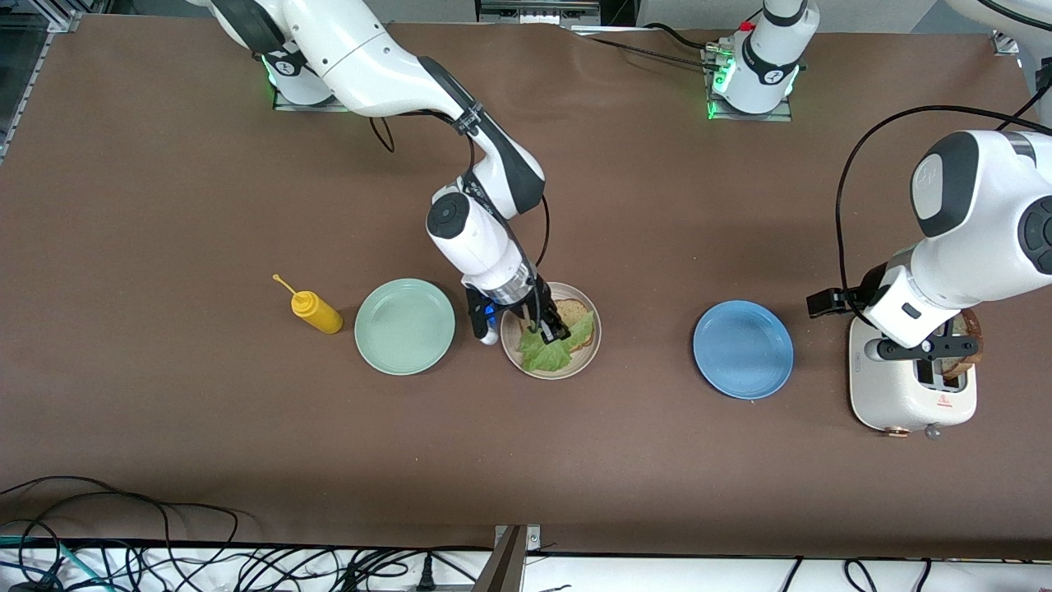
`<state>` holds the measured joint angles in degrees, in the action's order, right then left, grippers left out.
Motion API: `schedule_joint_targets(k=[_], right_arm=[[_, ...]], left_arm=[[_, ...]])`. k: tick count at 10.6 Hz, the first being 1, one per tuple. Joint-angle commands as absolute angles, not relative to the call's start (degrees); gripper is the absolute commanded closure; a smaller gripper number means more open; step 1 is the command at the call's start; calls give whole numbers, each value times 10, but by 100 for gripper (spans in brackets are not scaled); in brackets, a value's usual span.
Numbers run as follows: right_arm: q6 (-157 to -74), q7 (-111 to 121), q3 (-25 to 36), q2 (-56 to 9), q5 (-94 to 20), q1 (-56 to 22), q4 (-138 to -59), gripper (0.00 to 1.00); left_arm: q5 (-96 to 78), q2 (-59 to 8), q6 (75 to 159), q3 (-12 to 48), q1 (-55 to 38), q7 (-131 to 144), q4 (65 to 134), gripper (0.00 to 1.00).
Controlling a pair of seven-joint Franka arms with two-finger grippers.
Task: Make sandwich on beige plate with both arms
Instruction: 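Carry the lettuce over the beige plate and lower it onto the bread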
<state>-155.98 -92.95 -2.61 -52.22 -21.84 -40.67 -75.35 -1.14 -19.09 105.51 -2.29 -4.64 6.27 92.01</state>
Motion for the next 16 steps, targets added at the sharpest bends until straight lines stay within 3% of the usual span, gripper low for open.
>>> schedule_joint_targets(k=[1,3,4,5,11,16], right_arm=[[-1512,-936,-7,-522,-178,-420,-757,100],[-1491,-936,-4,-522,-163,-423,-757,100],[-1486,-937,-2,-521,-163,-422,-755,34],[-1485,-937,0,-517,-163,-424,-754,0],[-1374,-926,40,-444,-158,-419,-747,0],[-1169,-801,65,-368,-22,-415,-745,0]], left_arm=[[6,-191,1046,-21,-46,65,913,0],[7,-191,1046,-22,-46,66,913,0],[7,-192,1046,-22,-46,66,913,0],[6,-193,1046,-21,-46,66,913,0],[6,-193,1046,-23,-44,65,912,0],[7,-192,1046,-27,-38,62,911,0]])
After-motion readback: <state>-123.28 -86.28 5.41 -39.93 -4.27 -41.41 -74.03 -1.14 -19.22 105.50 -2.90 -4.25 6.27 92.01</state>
